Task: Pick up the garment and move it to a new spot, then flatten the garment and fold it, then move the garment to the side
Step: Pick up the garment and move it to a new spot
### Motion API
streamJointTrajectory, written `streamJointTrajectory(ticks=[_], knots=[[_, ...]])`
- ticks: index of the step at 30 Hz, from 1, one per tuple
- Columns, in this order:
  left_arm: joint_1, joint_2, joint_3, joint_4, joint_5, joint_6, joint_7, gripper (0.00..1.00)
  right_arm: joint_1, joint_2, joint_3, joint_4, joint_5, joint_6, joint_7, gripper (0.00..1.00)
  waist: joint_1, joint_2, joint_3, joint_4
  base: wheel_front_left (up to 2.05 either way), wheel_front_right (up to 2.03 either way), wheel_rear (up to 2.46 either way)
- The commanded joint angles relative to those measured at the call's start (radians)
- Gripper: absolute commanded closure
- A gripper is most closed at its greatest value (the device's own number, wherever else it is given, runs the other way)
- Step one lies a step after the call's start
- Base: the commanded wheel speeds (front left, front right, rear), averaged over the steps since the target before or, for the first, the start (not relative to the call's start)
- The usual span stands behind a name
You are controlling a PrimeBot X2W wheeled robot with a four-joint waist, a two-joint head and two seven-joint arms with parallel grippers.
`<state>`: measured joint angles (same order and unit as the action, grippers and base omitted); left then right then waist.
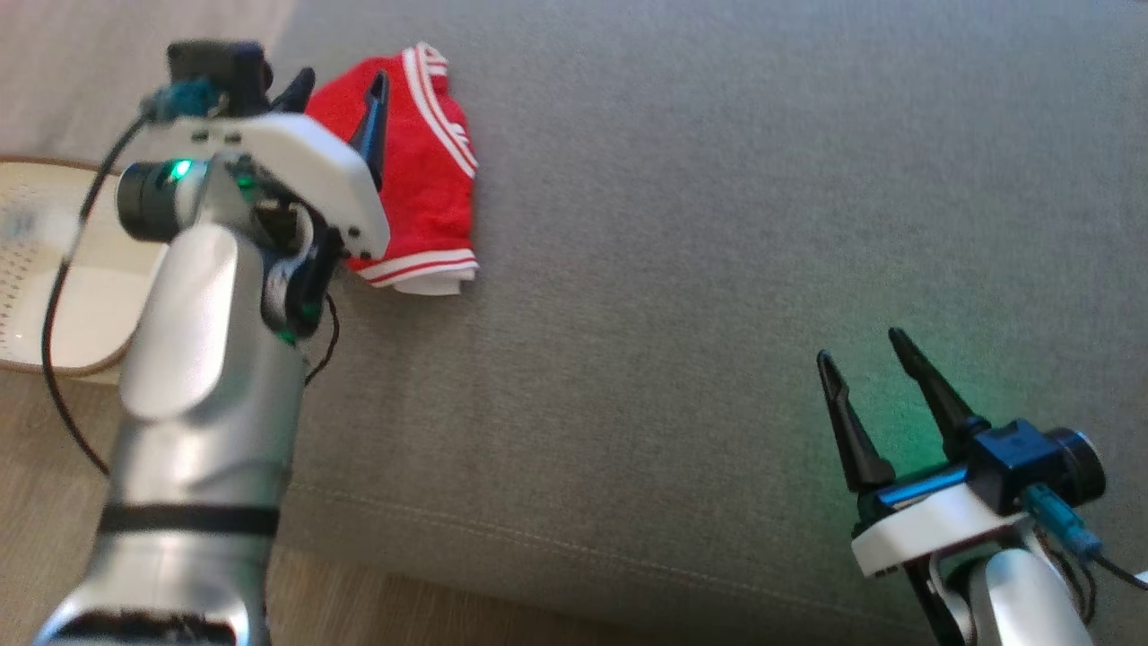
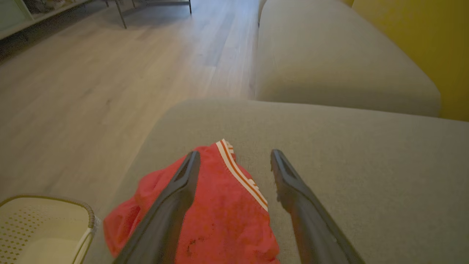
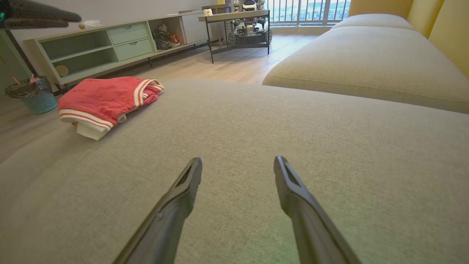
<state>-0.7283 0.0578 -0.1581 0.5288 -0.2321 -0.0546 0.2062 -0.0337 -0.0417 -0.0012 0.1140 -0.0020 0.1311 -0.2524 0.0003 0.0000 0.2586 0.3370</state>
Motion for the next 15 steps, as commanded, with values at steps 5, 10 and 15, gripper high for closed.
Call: streamJointTrajectory(ticks=[5,10,15], knots=[[-0.177,0.068,0.024,0.147,-0.013,-0.009,0.106,0.00,-0.071,-0.009,0.038,-0.036,-0.021,0.000,-0.009,0.00,-0.0003,0.0000,0.096,-0.064,0.00,0.00,0.00],[-0.252,0.088,0.039,0.323,-0.028,-0.007,0.121,0.00,-0.116,-0.009,0.067,-0.031,-0.017,0.000,-0.009,0.00,-0.0003,0.0000,0.145,-0.104,0.00,0.00,0.00],[-0.252,0.068,0.041,0.445,-0.053,-0.021,0.088,0.00,-0.126,-0.009,0.071,-0.026,-0.019,0.000,-0.009,0.00,-0.0003,0.0000,0.175,-0.117,0.00,0.00,0.00]])
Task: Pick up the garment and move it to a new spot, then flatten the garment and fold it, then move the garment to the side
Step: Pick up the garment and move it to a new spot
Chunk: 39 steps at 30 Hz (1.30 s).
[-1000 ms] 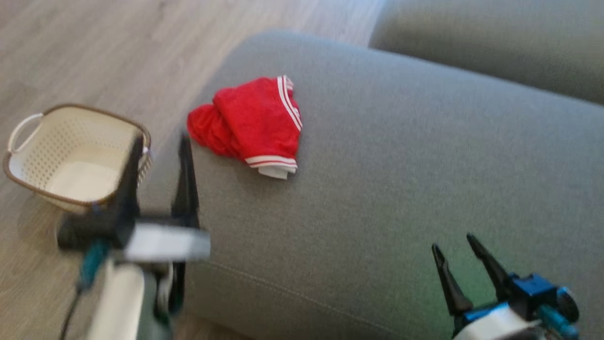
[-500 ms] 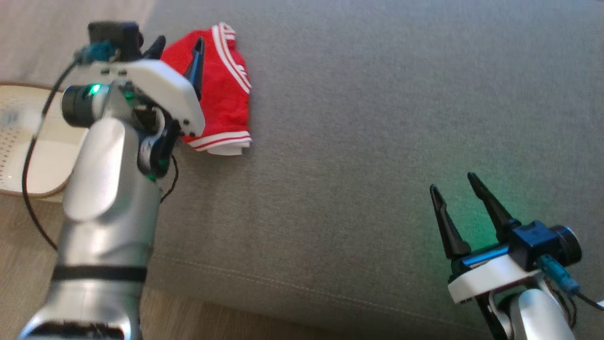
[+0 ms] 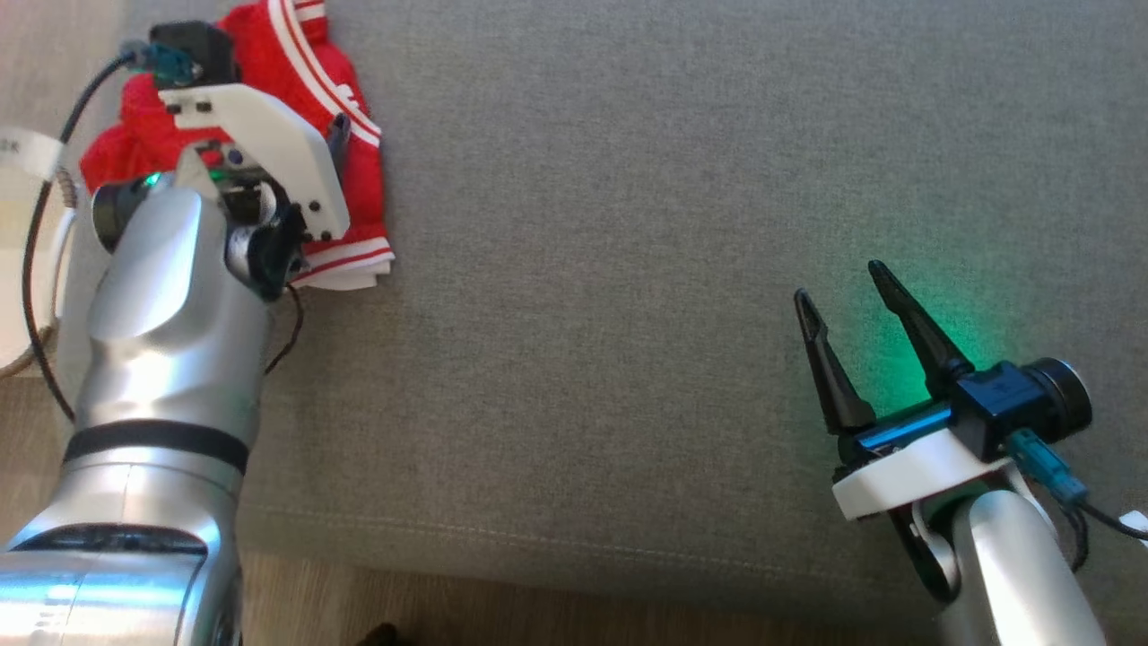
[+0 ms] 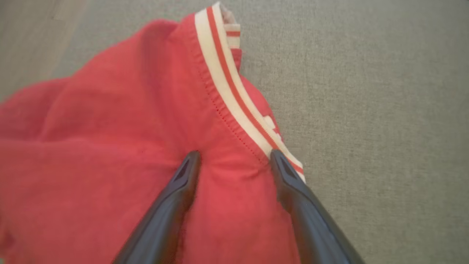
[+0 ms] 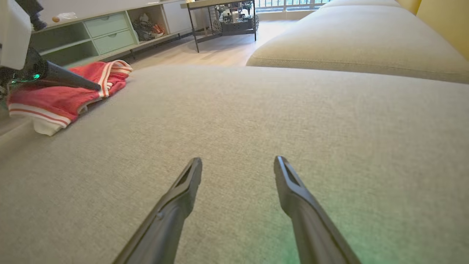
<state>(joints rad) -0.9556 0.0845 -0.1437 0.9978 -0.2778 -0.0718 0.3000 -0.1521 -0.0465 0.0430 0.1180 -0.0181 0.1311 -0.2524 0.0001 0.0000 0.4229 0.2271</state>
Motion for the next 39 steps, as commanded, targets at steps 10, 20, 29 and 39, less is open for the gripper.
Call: streamJointTrajectory(ticks=[10,20,29,39], knots=[[-0.031,0.013,0.001,0.112,-0.005,0.007,-0.086,0.00,-0.008,-0.011,0.007,-0.044,-0.017,0.000,-0.009,0.00,-0.0001,0.0000,0.051,0.007,0.00,0.00,0.00],[-0.046,0.008,-0.039,0.195,0.012,-0.002,-0.205,1.00,-0.014,-0.015,0.023,-0.031,-0.013,0.000,-0.009,0.00,-0.0001,0.0000,0.038,0.016,0.00,0.00,0.00],[-0.068,0.029,-0.041,0.128,0.009,-0.013,-0.477,1.00,0.007,-0.010,0.029,-0.011,0.012,0.000,-0.009,0.00,-0.0001,0.0000,-0.060,0.009,0.00,0.00,0.00],[-0.037,0.059,-0.054,-0.134,0.000,-0.035,-0.554,1.00,0.043,-0.004,0.062,0.006,0.070,0.000,-0.009,0.00,-0.0001,0.0000,-0.238,-0.077,0.00,0.00,0.00]])
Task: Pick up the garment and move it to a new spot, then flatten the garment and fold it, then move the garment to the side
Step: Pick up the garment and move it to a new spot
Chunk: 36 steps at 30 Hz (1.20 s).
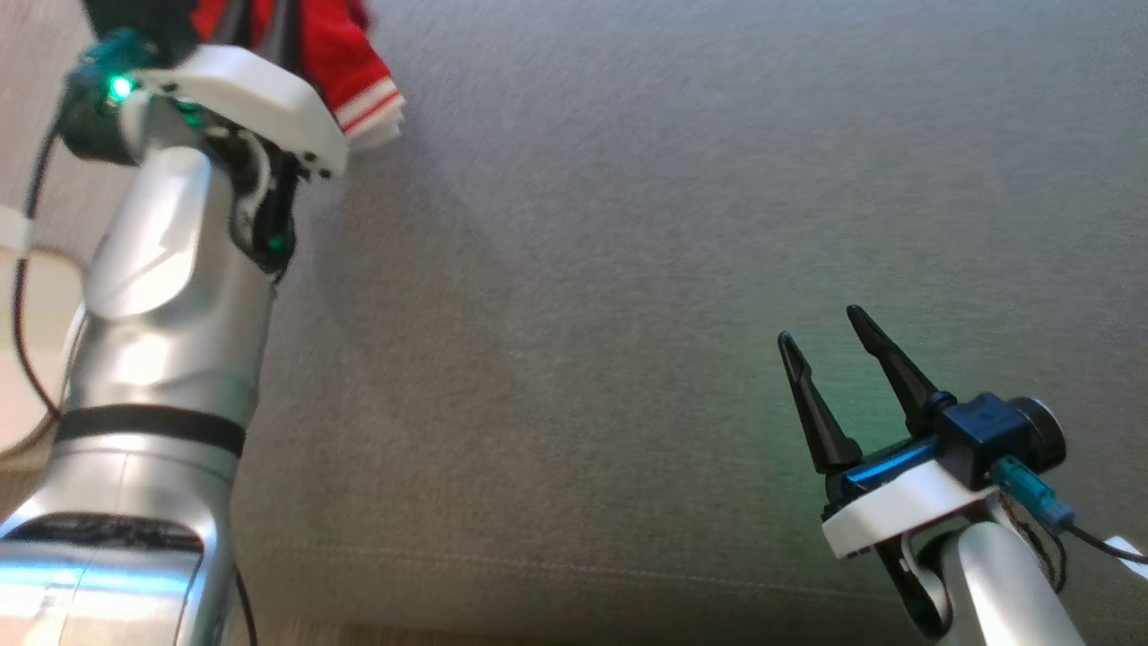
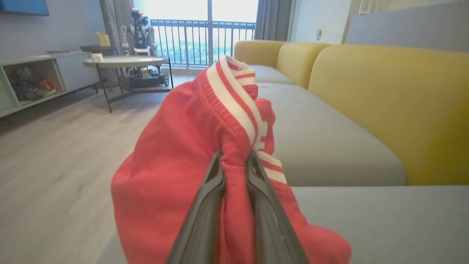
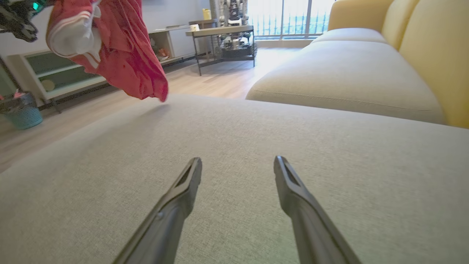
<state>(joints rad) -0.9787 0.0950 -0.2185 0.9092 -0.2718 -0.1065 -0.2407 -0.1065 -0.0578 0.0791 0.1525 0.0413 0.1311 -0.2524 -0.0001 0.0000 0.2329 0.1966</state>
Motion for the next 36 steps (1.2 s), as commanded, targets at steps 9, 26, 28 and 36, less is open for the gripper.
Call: streamJointTrajectory(ticks=[9,26,28,36], knots=[[0.113,0.031,0.030,-0.360,-0.167,-0.020,0.173,1.00,0.023,0.007,0.056,-0.045,0.064,0.000,-0.009,0.00,0.0001,0.0000,-0.152,-0.208,0.00,0.00,0.00],[0.418,0.021,-0.189,-0.691,-0.067,0.050,0.332,1.00,-0.003,0.008,0.066,-0.129,0.095,0.000,-0.009,0.00,0.0001,0.0000,-0.031,-0.511,0.00,0.00,0.00],[0.438,0.013,-0.214,-0.646,-0.043,0.061,0.298,1.00,-0.008,0.008,0.067,-0.125,0.099,0.000,-0.009,0.00,0.0001,0.0000,-0.005,-0.528,0.00,0.00,0.00],[0.442,-0.015,-0.274,-0.438,-0.013,0.063,0.176,1.00,-0.027,0.008,0.080,-0.122,0.122,0.000,-0.009,0.00,0.0001,0.0000,0.053,-0.549,0.00,0.00,0.00]])
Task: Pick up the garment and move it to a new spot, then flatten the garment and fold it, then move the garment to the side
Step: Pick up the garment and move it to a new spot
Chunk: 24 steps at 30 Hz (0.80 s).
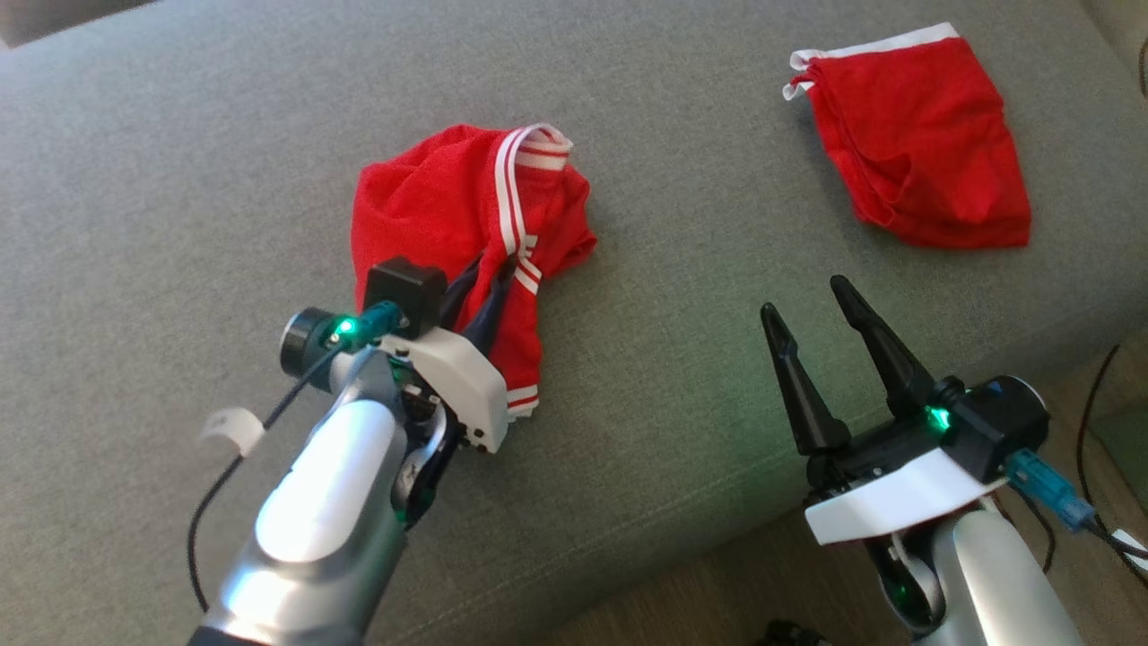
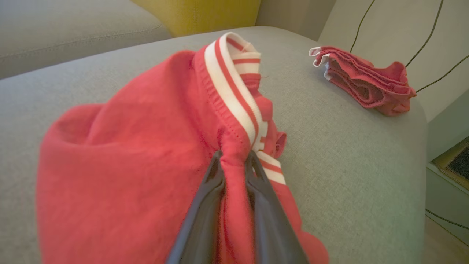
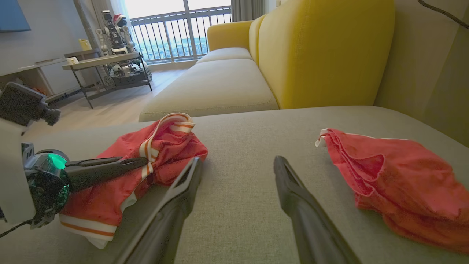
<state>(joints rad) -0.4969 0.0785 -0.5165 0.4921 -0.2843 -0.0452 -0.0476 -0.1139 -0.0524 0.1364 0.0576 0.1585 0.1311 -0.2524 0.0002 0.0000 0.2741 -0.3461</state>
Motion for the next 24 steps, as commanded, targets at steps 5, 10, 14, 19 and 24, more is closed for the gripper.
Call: streamJointTrajectory(ticks=[5,10,14,19,24], knots=[[-0.048,-0.020,0.019,0.050,-0.049,0.016,-0.070,0.00,-0.016,0.002,0.031,-0.016,0.003,0.000,-0.009,0.00,-0.0002,0.0000,0.003,0.030,0.00,0.00,0.00],[-0.036,-0.026,0.024,0.023,-0.106,0.045,-0.141,0.00,-0.008,0.002,0.035,-0.003,-0.007,0.000,-0.009,0.00,-0.0002,0.0000,-0.035,0.108,0.00,0.00,0.00],[0.009,-0.027,0.037,-0.032,-0.129,0.086,-0.174,0.00,0.007,0.002,0.032,0.013,-0.014,0.000,-0.009,0.00,-0.0002,0.0000,-0.076,0.189,0.00,0.00,0.00],[0.102,-0.012,0.061,-0.111,-0.140,0.135,-0.190,0.00,0.024,0.002,0.021,0.031,-0.021,0.000,-0.009,0.00,-0.0002,0.0000,-0.134,0.292,0.00,0.00,0.00],[0.192,0.008,0.099,-0.202,-0.147,0.171,-0.204,0.00,0.039,0.002,0.000,0.040,-0.022,0.000,-0.009,0.00,-0.0002,0.0000,-0.178,0.366,0.00,0.00,0.00]])
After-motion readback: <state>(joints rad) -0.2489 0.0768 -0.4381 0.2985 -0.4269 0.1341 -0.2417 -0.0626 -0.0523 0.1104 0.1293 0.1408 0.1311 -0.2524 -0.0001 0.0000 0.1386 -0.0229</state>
